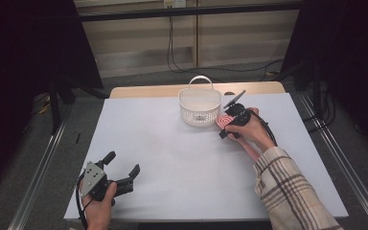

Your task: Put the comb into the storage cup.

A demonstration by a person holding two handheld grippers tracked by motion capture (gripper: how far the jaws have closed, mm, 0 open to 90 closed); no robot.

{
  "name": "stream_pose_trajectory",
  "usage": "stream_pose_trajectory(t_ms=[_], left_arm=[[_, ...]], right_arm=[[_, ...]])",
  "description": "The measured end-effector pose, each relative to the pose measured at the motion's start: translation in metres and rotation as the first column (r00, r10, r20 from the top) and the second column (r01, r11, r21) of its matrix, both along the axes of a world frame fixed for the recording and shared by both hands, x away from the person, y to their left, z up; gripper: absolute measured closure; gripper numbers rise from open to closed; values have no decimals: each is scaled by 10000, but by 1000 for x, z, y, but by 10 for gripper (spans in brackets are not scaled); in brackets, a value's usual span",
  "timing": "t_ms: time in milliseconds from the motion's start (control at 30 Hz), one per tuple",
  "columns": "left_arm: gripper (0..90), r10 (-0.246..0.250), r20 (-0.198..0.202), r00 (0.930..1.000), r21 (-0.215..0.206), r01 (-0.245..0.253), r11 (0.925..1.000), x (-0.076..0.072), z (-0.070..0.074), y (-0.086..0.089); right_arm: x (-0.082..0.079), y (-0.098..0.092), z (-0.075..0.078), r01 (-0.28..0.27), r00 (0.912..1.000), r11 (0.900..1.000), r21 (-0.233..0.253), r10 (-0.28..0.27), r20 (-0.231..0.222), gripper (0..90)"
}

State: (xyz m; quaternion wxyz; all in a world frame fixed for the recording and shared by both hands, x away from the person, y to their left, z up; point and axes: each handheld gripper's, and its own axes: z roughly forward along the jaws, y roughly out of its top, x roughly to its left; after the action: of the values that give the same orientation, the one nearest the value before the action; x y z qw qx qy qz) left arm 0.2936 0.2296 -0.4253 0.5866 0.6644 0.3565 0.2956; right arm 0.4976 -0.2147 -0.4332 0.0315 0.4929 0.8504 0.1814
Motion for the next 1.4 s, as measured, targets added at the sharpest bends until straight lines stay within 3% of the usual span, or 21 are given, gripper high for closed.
stream_pose_trajectory(t_ms=[400,700,900,1400], left_arm=[[37,1,-4,10000,21,-1,10000,0,0,1],[37,-2,-9,10000,16,2,10000,0,0,1],[37,-2,-9,10000,-10,2,10000,0,0,1],[37,10,-35,10000,-65,-11,10000,0,0,0]], right_arm=[[2,4,-2,136,9997,9997,-216,-140,-213,97],[3,5,-1,295,9993,9990,-336,-303,-236,121],[2,8,-1,267,9996,9969,-746,-273,-78,178],[0,10,3,322,9991,9948,-970,-345,-229,189]])
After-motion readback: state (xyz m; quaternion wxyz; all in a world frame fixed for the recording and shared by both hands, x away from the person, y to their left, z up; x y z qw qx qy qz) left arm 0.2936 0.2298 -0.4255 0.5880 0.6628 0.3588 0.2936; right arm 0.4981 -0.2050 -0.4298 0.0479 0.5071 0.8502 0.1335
